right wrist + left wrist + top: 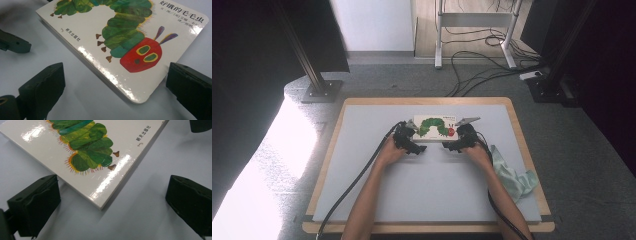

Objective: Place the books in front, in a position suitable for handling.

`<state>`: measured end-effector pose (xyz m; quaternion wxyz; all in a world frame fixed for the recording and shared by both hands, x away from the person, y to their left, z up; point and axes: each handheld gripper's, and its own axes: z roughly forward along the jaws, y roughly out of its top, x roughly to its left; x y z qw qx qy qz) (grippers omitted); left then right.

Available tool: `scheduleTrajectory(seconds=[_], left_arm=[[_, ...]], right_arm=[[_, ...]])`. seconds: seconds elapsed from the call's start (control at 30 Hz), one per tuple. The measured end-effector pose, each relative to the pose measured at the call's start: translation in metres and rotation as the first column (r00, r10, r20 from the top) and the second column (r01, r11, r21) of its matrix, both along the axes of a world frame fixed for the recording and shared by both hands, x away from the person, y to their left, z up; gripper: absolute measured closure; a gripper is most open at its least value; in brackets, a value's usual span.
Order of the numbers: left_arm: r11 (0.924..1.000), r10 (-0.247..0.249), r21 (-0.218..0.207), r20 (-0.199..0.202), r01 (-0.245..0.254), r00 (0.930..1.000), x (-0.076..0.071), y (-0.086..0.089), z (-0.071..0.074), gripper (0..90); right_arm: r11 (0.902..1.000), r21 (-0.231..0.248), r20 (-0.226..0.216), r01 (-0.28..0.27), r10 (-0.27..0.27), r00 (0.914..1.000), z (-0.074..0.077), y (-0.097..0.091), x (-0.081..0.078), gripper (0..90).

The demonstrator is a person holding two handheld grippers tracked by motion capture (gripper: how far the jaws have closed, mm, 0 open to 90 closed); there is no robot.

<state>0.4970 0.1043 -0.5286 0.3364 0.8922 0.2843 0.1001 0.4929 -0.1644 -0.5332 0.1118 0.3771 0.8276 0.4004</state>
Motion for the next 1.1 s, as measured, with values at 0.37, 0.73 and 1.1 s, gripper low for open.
scheduleTrajectory(seconds=[0.37,0.73,1.1], left_arm=[[0.9997,-0.001,0.024,-0.015,0.002,0.9999,-0.012,-0.001,0.002,0.0],[0.9983,-0.035,0.045,-0.03,0.037,0.9989,-0.032,0.001,0.004,0.0],[0.9983,-0.04,0.041,-0.028,0.041,0.9988,-0.058,0.003,0.004,0.0]], right_arm=[[0.9993,0.01,0.0,-0.035,0.035,0.9994,0.0,-0.002,-0.014,0.7],[0.9979,-0.004,0.005,-0.065,0.065,0.9979,0.0,-0.003,-0.029,0.7],[0.9962,-0.008,0.001,-0.087,0.087,0.9962,0.0,-0.003,-0.051,0.0]])
